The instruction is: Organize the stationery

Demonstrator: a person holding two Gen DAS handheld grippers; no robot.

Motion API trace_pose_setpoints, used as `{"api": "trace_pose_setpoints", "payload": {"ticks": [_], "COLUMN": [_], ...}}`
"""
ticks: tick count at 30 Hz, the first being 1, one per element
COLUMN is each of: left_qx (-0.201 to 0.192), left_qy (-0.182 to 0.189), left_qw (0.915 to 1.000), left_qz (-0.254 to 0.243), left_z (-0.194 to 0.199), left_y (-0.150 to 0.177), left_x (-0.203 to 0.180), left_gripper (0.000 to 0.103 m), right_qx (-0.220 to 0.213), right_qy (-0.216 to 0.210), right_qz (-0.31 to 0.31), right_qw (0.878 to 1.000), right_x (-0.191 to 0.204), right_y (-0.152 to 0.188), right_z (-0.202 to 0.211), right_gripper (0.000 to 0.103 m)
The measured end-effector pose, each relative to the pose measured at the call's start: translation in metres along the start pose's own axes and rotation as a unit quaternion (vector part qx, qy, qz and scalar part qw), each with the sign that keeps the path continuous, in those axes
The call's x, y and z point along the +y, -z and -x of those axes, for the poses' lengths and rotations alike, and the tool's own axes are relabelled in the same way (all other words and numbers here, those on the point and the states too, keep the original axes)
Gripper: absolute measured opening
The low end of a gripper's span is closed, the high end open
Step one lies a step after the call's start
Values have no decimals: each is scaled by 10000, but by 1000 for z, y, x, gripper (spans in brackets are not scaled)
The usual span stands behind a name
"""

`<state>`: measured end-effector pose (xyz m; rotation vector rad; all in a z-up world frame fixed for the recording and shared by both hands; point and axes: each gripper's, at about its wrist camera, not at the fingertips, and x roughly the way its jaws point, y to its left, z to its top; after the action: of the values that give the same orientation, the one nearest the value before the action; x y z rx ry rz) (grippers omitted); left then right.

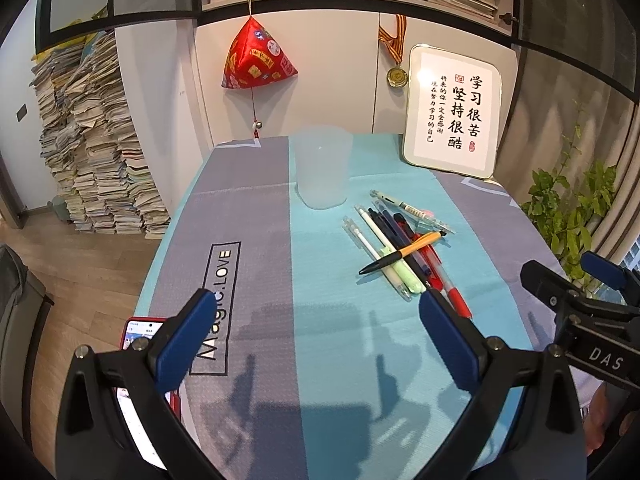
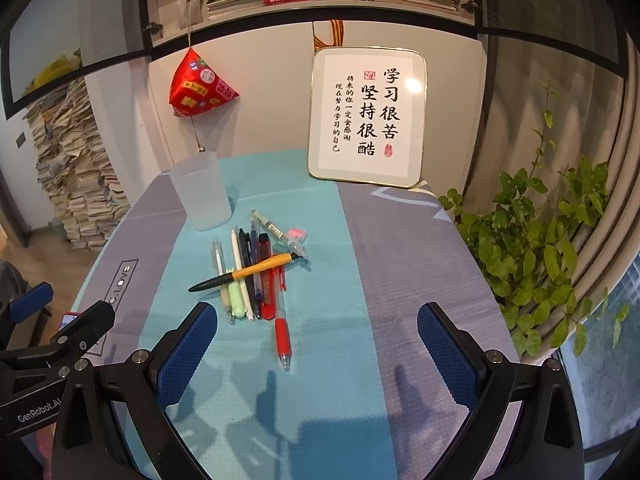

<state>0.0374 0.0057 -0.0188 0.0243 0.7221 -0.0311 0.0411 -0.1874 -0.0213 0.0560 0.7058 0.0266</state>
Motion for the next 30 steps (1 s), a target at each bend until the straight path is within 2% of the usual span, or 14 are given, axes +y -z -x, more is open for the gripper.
{"api": "trace_pose_setpoints", "payload": {"ticks": [3, 13, 15, 17, 19, 23, 25, 27, 30], "left_qx": [28, 158, 161, 199, 259, 368, 422, 513, 649], "left_qy": [24, 146, 158, 174, 189, 233, 269, 309, 362], "left_qw": [10000, 9998, 9997, 9996, 9995, 9991, 9987, 9982, 9972], "left_qz": [8, -50, -62, -56, -38, -14, 7, 18, 59], "left_z": [-2, -9, -10, -13, -16, -25, -28, -34, -42], "left_y": [0, 1, 0, 1, 1, 1, 0, 1, 1], "left_x": [0, -3, -4, -4, -4, -4, -5, -5, -5], "left_gripper": [95, 93, 89, 87, 84, 73, 65, 53, 48], "right_qx": [7, 103, 119, 157, 255, 399, 464, 544, 609], "right_qy": [-1, -67, -105, -171, -228, -291, -335, -387, -438], "right_qz": [1, 37, 55, 73, 92, 140, 138, 142, 141], "right_qw": [10000, 9999, 9999, 9997, 9994, 9987, 9983, 9977, 9971], "right_x": [0, 0, 0, 0, 0, 1, 1, 0, 0], "right_y": [0, 1, 1, 2, 2, 3, 4, 4, 5], "right_z": [-1, -9, -11, -14, -18, -27, -30, -34, -40], "right_gripper": [100, 100, 100, 91, 76, 61, 48, 41, 40]}}
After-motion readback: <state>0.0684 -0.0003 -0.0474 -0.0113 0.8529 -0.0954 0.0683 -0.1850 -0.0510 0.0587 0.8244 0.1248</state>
